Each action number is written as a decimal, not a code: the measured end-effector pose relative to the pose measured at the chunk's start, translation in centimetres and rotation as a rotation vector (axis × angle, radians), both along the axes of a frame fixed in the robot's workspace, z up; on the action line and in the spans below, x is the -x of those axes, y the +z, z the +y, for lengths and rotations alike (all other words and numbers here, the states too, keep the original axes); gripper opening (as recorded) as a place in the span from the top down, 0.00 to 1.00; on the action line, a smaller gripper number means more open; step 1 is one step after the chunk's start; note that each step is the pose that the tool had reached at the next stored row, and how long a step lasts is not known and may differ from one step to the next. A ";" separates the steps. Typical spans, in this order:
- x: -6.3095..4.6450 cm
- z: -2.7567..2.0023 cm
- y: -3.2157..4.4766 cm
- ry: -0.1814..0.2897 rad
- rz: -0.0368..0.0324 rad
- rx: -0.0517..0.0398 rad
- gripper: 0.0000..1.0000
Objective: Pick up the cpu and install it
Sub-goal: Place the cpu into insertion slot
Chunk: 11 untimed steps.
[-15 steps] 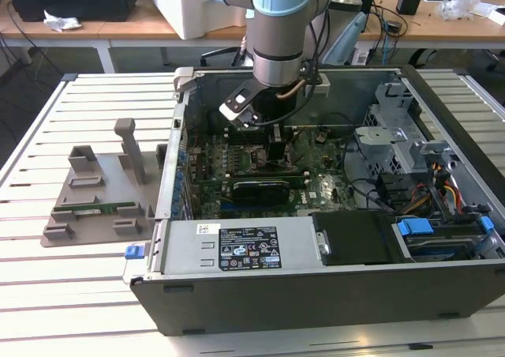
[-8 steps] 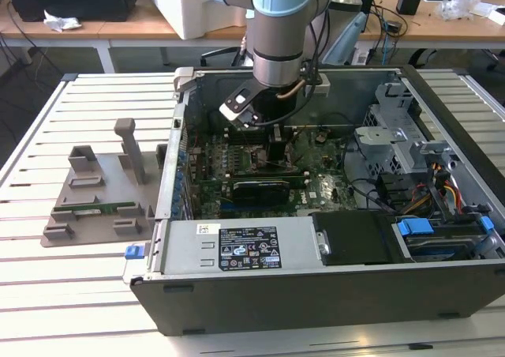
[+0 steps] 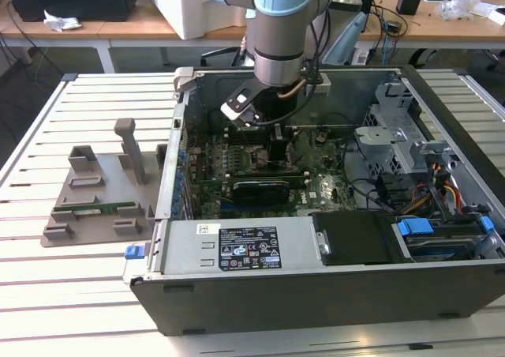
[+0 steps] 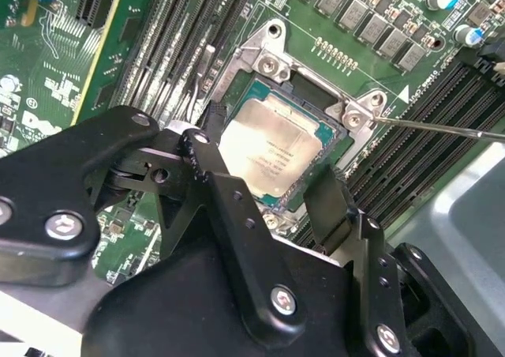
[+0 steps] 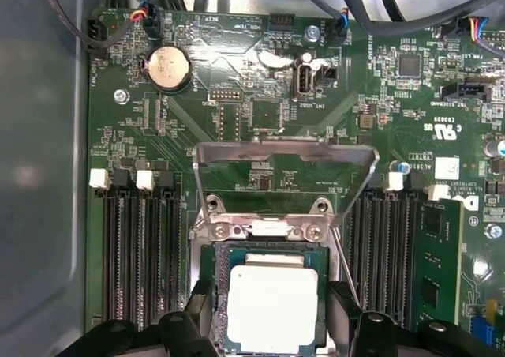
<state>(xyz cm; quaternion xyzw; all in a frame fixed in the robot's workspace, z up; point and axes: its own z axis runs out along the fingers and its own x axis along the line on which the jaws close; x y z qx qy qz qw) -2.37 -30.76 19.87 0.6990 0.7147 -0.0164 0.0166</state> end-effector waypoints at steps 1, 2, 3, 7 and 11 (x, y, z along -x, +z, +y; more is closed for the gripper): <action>-0.1 0.09 0.00 0.004 0.0000 0.0000 0.32; -0.2 0.17 0.00 0.007 0.0000 0.0000 0.32; -0.2 0.27 0.00 0.010 0.0000 0.0000 0.32; -0.3 0.53 0.00 0.014 0.0000 0.0000 0.32; -0.3 0.65 0.00 0.017 0.0000 0.0003 0.32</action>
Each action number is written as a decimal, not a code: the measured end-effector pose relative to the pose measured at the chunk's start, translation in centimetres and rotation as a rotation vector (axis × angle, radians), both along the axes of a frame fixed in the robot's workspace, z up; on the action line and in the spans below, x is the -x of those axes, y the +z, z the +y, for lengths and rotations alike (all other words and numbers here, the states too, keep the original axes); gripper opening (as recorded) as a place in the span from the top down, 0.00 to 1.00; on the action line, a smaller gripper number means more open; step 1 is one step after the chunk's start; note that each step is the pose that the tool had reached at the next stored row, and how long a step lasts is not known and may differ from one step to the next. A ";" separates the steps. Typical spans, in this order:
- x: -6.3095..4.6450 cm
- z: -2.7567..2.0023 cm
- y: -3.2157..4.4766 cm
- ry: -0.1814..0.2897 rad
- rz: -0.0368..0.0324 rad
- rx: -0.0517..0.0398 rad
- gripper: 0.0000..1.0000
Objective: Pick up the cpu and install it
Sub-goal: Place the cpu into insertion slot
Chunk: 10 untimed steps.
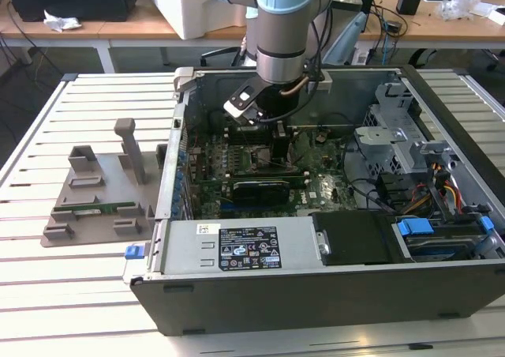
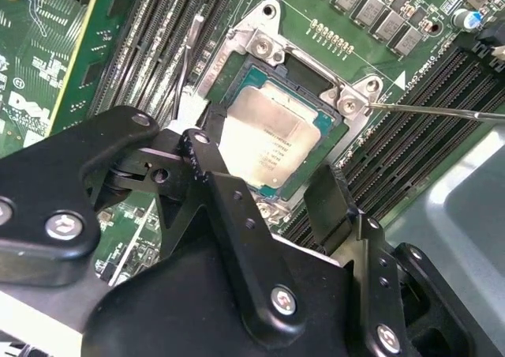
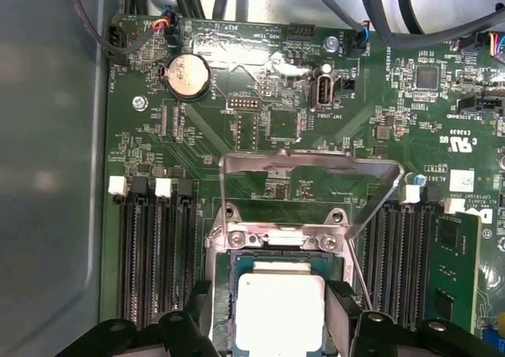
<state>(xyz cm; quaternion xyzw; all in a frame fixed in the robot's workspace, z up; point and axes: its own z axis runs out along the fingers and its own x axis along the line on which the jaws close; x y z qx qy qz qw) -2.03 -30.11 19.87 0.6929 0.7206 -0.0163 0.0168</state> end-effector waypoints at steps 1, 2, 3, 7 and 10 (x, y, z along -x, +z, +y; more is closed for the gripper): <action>0.0 0.00 0.01 0.000 0.0000 0.0010 0.32; 0.0 0.01 0.04 0.000 0.0000 0.0030 0.32; 0.0 0.01 0.13 0.000 -0.0001 0.0077 0.32; 0.0 0.01 0.91 0.000 -0.0001 0.0177 0.32; 0.0 0.01 1.70 0.000 -0.0001 0.0263 0.40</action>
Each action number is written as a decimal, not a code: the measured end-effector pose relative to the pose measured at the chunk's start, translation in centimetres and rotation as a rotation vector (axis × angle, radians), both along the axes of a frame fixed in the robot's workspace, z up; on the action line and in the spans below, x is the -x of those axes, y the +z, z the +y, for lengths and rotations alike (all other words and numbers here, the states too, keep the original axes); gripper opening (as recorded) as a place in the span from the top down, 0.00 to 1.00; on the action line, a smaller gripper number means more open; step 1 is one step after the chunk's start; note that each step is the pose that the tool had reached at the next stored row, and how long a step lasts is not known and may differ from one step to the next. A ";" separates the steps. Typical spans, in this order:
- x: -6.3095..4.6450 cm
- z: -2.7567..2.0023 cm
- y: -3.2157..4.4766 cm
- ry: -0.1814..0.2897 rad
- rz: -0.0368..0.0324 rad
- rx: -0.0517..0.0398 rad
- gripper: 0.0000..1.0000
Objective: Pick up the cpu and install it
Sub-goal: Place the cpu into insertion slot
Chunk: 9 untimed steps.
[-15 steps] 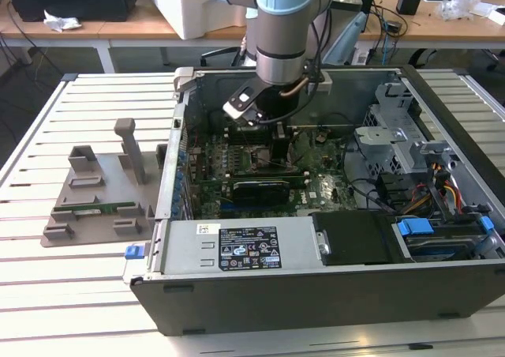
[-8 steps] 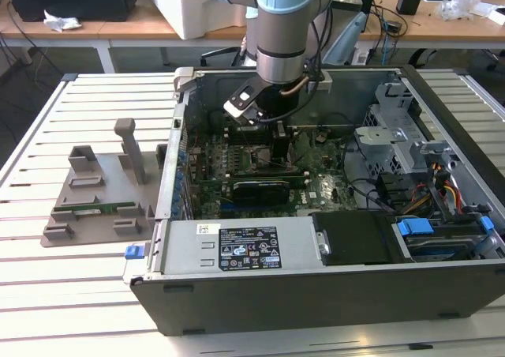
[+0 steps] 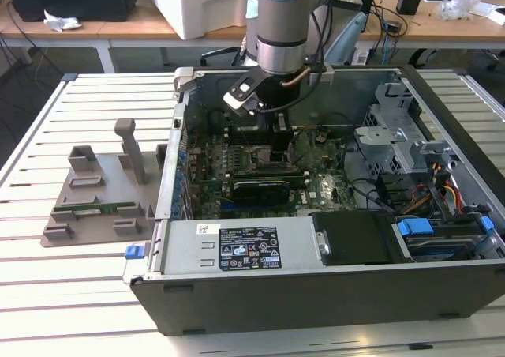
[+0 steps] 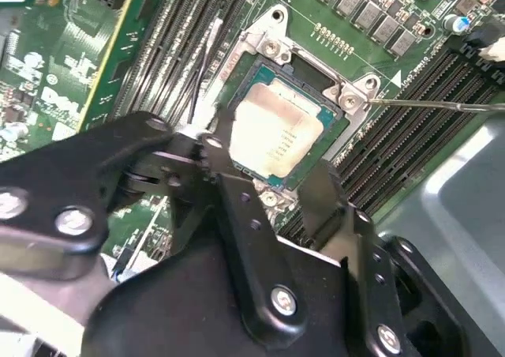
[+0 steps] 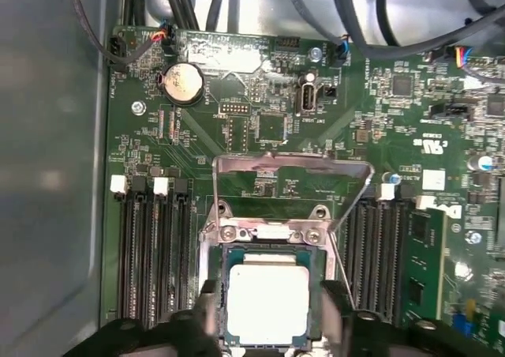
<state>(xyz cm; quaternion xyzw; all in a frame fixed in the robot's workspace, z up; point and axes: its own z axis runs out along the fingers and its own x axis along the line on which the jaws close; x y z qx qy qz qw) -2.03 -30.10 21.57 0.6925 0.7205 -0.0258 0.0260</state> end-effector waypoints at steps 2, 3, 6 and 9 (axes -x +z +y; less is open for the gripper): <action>0.0 0.00 0.53 0.000 0.0001 0.0018 0.53; 0.0 0.00 0.79 0.000 0.0000 0.0018 0.53; 0.0 0.00 2.25 0.000 0.0000 0.0024 0.71; 0.0 0.00 4.29 0.000 -0.0001 0.0033 0.89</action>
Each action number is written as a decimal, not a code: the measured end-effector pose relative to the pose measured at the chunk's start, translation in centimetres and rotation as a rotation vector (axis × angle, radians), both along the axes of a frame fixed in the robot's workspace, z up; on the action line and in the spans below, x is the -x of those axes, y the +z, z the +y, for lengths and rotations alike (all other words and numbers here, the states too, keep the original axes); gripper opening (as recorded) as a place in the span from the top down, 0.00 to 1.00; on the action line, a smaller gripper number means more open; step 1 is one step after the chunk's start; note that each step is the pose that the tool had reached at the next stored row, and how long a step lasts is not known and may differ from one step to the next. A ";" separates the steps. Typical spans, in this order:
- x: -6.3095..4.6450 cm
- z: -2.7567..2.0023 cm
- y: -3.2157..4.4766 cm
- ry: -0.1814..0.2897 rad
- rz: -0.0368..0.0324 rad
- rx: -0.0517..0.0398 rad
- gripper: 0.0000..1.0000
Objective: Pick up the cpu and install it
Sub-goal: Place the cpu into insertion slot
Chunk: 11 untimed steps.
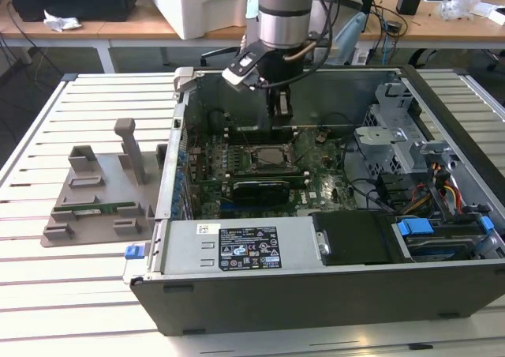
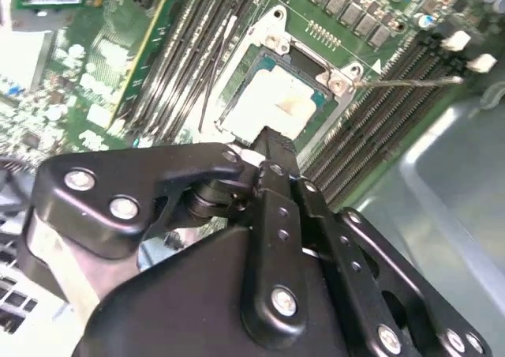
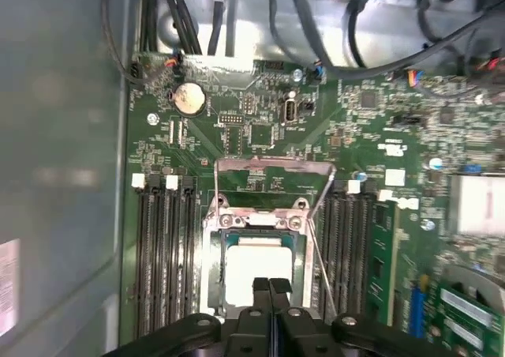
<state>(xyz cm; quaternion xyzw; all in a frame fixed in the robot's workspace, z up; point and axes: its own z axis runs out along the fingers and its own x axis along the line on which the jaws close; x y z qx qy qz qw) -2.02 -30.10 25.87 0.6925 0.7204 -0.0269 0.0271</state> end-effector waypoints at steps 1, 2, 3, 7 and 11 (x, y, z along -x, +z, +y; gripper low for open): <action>0.0 0.00 1.08 0.000 -0.0003 0.0003 0.89; 0.0 0.00 1.66 0.000 -0.0005 0.0003 0.89; 0.0 0.00 2.13 0.000 -0.0006 0.0002 0.89; 0.0 0.00 3.87 0.000 -0.0007 0.0004 0.89; 0.0 0.00 4.00 0.000 -0.0009 0.0002 0.89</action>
